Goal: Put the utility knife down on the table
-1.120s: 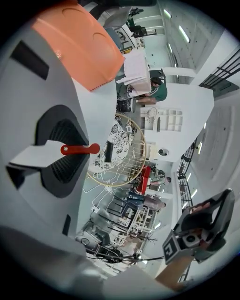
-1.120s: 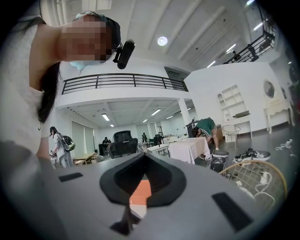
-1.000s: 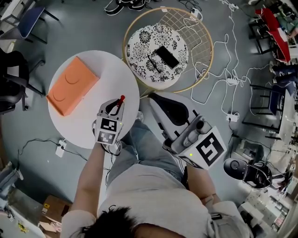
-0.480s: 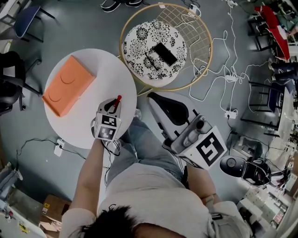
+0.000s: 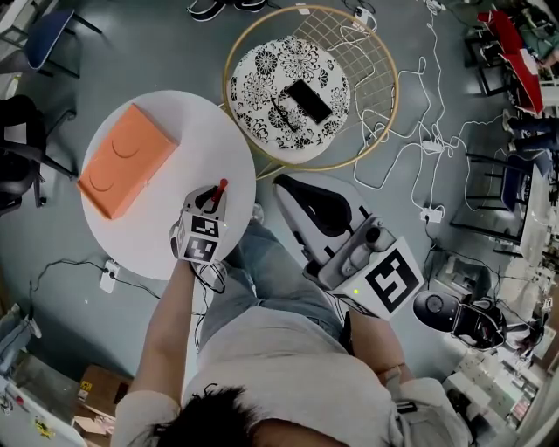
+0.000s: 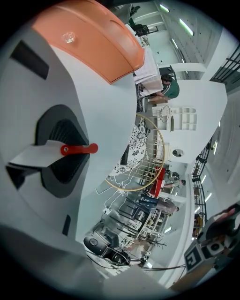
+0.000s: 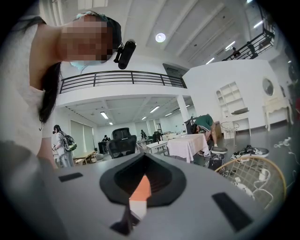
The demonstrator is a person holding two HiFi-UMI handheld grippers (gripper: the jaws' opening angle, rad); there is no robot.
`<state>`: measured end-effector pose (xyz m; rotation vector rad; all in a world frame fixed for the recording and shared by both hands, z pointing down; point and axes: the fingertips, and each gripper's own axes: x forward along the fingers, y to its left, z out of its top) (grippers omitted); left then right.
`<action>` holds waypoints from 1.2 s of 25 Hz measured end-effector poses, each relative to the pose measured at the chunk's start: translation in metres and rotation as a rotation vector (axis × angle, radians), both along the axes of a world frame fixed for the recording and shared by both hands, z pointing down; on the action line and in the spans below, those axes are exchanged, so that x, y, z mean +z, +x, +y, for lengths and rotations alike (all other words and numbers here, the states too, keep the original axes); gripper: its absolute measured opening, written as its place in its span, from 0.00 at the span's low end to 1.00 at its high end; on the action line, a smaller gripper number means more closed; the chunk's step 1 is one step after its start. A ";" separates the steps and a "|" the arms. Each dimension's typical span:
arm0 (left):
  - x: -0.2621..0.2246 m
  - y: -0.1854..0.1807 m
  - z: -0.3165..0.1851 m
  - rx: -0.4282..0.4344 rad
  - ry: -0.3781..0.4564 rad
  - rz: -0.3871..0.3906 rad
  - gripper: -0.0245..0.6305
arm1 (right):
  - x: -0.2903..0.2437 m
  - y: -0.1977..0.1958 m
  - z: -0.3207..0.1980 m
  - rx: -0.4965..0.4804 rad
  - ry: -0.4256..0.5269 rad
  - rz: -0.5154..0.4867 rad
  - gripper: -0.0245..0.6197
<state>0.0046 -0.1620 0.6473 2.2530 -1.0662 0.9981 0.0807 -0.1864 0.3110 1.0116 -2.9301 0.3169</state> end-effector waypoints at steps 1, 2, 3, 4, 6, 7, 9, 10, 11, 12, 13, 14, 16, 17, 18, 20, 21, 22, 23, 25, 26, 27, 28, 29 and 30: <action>0.001 0.000 0.000 0.001 -0.003 0.004 0.13 | 0.000 0.000 0.000 0.000 0.000 -0.001 0.05; 0.001 0.000 0.000 0.003 -0.005 0.009 0.13 | 0.000 0.000 0.000 0.000 -0.001 -0.001 0.05; 0.001 0.000 0.000 0.004 0.000 0.016 0.13 | 0.000 -0.001 0.001 0.000 -0.003 -0.002 0.05; 0.001 0.000 -0.001 0.005 0.011 0.022 0.13 | 0.001 -0.002 0.002 -0.001 -0.003 -0.003 0.05; 0.001 -0.002 -0.002 0.004 0.029 0.020 0.13 | 0.001 -0.004 0.003 -0.003 0.002 -0.004 0.05; 0.000 -0.002 -0.002 0.005 0.033 0.018 0.13 | 0.002 -0.004 0.003 -0.004 0.002 -0.004 0.05; -0.003 -0.002 0.000 0.003 0.026 0.027 0.13 | 0.002 -0.005 0.005 -0.009 -0.003 -0.005 0.05; -0.005 -0.002 0.000 0.000 0.024 0.034 0.13 | 0.002 -0.006 0.006 -0.012 -0.006 -0.005 0.05; -0.006 -0.002 -0.001 -0.002 0.032 0.040 0.13 | 0.000 -0.006 0.007 -0.014 -0.004 -0.006 0.05; -0.008 -0.003 -0.001 -0.003 0.041 0.043 0.13 | -0.001 -0.008 0.007 -0.016 0.002 -0.008 0.05; -0.011 -0.004 -0.001 -0.005 0.044 0.045 0.14 | -0.003 -0.009 0.008 -0.018 0.009 -0.010 0.05; -0.016 -0.005 -0.001 -0.008 0.041 0.047 0.13 | -0.005 -0.011 0.009 -0.021 0.014 -0.012 0.05; -0.022 -0.007 0.002 -0.010 0.039 0.047 0.14 | -0.006 -0.015 0.012 -0.027 0.020 -0.013 0.05; -0.022 -0.008 0.002 -0.007 0.052 0.048 0.14 | -0.007 -0.017 0.014 -0.031 0.021 -0.013 0.05; -0.020 -0.009 0.003 -0.004 0.064 0.051 0.14 | -0.008 -0.018 0.016 -0.034 0.023 -0.012 0.05; -0.016 -0.013 0.007 -0.004 0.050 0.048 0.14 | -0.010 -0.022 0.021 -0.038 0.026 -0.011 0.05; -0.015 -0.016 0.011 -0.008 0.032 0.042 0.14 | -0.011 -0.023 0.023 -0.040 0.029 -0.011 0.05; -0.014 -0.018 0.013 -0.013 0.021 0.035 0.14 | -0.012 -0.024 0.025 -0.042 0.031 -0.011 0.05; -0.014 -0.020 0.014 -0.016 0.022 0.031 0.14 | -0.012 -0.025 0.027 -0.043 0.032 -0.011 0.05; -0.016 -0.023 0.013 -0.022 0.057 0.034 0.14 | -0.012 -0.025 0.031 -0.044 0.033 -0.007 0.05; -0.018 -0.024 0.012 -0.027 0.074 0.036 0.14 | -0.012 -0.025 0.034 -0.044 0.031 -0.006 0.05; -0.022 -0.025 0.013 -0.034 0.084 0.035 0.13 | -0.012 -0.025 0.036 -0.045 0.028 -0.007 0.05; -0.028 -0.025 0.015 -0.043 0.085 0.033 0.12 | -0.012 -0.025 0.038 -0.046 0.025 -0.009 0.05; -0.036 -0.026 0.016 -0.051 0.088 0.031 0.09 | -0.014 -0.026 0.041 -0.048 0.026 -0.013 0.05; -0.042 -0.027 0.017 -0.056 0.097 0.029 0.07 | -0.016 -0.027 0.043 -0.049 0.031 -0.017 0.05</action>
